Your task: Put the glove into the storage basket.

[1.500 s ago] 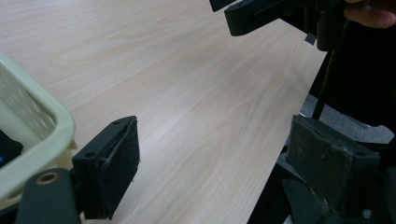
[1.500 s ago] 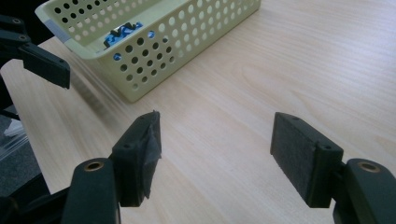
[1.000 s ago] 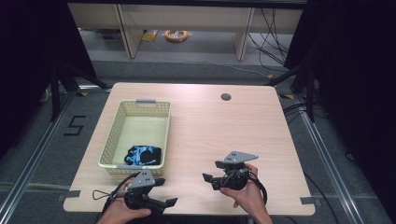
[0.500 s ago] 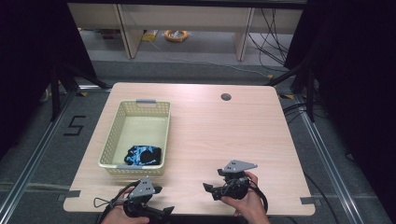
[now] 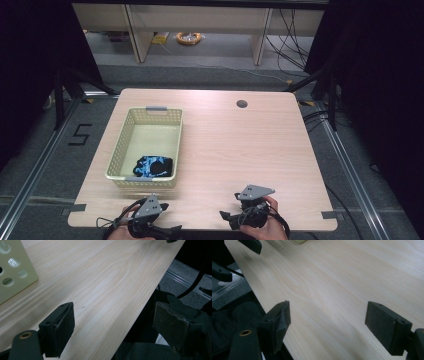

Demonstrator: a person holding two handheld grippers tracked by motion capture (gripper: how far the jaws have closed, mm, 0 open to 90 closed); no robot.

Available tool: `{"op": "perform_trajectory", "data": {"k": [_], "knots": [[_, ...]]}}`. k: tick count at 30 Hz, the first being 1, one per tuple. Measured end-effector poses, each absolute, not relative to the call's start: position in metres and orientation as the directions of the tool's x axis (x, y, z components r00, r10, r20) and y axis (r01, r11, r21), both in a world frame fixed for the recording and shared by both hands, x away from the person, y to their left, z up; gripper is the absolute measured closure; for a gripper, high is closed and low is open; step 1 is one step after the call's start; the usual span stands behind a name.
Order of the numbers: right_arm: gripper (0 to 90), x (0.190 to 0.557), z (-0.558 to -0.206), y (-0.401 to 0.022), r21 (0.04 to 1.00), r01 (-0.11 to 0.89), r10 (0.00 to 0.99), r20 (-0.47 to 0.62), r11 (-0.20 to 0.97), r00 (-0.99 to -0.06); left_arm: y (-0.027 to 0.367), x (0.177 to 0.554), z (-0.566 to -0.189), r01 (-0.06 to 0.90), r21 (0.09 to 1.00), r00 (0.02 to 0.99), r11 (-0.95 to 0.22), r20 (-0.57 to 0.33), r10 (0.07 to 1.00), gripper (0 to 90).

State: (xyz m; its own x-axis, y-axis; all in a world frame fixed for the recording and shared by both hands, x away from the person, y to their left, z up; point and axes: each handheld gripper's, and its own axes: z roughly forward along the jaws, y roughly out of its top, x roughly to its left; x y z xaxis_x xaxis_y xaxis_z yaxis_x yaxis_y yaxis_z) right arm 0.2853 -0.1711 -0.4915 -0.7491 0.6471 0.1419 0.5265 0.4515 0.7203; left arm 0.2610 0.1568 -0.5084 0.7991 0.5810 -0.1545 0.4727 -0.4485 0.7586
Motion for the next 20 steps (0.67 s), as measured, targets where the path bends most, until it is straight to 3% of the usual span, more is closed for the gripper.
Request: {"op": "perform_trajectory", "data": {"k": [18,20], "knots": [[21.6,0.2762,-0.4971,-0.1729,0.709,0.512,0.642,0.109,0.485,-0.759,0.1587,0.2608,-0.5102,0.489,0.762,0.782,-0.424,-0.169,0.600,15.2],[21.7,0.2765,-0.4972,-0.1731,0.711,0.510,0.640,0.109,0.485,-0.761,0.1613,0.2635,-0.5096,0.473,0.751,0.796,-0.461,-0.139,0.590,15.3]]}}
